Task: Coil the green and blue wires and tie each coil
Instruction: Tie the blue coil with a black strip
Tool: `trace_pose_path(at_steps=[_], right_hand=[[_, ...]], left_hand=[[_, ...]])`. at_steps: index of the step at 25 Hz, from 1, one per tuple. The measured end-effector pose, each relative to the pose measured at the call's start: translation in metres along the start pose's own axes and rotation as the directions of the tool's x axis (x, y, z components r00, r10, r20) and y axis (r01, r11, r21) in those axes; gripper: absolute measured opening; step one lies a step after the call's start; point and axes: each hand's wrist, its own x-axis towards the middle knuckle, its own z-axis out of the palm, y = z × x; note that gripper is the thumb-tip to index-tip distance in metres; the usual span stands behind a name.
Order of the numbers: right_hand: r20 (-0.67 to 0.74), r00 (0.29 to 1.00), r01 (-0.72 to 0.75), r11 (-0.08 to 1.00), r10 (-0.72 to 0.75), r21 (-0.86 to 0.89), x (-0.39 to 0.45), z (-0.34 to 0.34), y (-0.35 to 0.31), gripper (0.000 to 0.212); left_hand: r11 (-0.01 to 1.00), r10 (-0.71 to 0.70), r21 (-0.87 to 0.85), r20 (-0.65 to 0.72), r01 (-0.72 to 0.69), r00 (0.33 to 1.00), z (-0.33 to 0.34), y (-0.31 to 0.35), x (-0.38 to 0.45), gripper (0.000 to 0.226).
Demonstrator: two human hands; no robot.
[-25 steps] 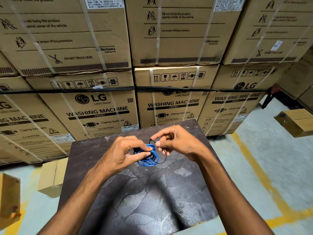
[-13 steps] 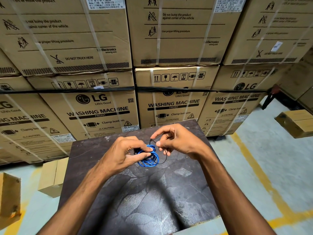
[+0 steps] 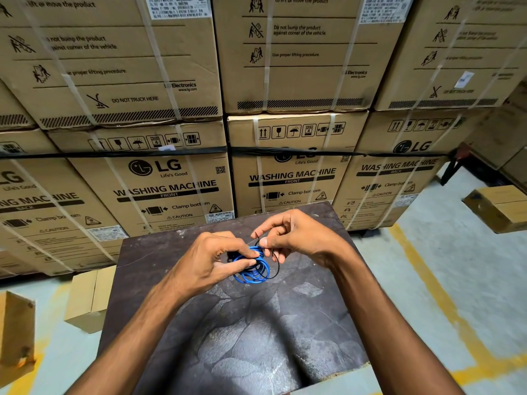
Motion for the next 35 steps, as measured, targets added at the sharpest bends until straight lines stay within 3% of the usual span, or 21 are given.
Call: trace_pose_path(at_steps=[6,13,15,22,29,33,35], right_hand=[[-0.053,0.994,0.101,0.991,-0.096,0.086,0.002,0.003,0.004,0.002],[-0.244,0.936,0.3,0.94,-0.256,0.164,0.007,0.014,0.012,0.004],[-0.254,0.929,0.31,0.941,-0.269,0.138,0.006,0.014,0.009,0.004],[-0.266,0.919,0.308,0.951,-0.292,0.018,-0.001,0.015,0.002,0.008],[-0.313,0.905,0.334,0.937,-0.289,0.098,-0.005,0.017,-0.007,0.011],[-0.298,0.905,0.338,0.938,-0.302,0.077,-0.007,0.018,-0.009,0.01],[-0.331,0.874,0.384,0.923,-0.356,0.022,-0.007,0.017,-0.012,0.01]], left_hand=[[0.998,-0.032,-0.047,-0.045,0.029,0.998,0.004,0.009,-0.002,0.013],[0.973,-0.1,-0.222,-0.157,0.064,0.983,0.007,0.018,0.001,0.012],[0.95,-0.154,-0.298,-0.186,0.094,0.97,0.008,0.019,0.001,0.013],[0.948,-0.176,-0.298,-0.195,0.113,0.965,0.01,0.018,-0.002,0.016],[0.927,-0.203,-0.351,-0.173,0.132,0.964,0.012,0.02,-0.004,0.014],[0.925,-0.232,-0.344,-0.167,0.163,0.958,0.014,0.017,-0.006,0.015],[0.937,-0.223,-0.306,-0.155,0.168,0.962,0.016,0.016,-0.009,0.015]])
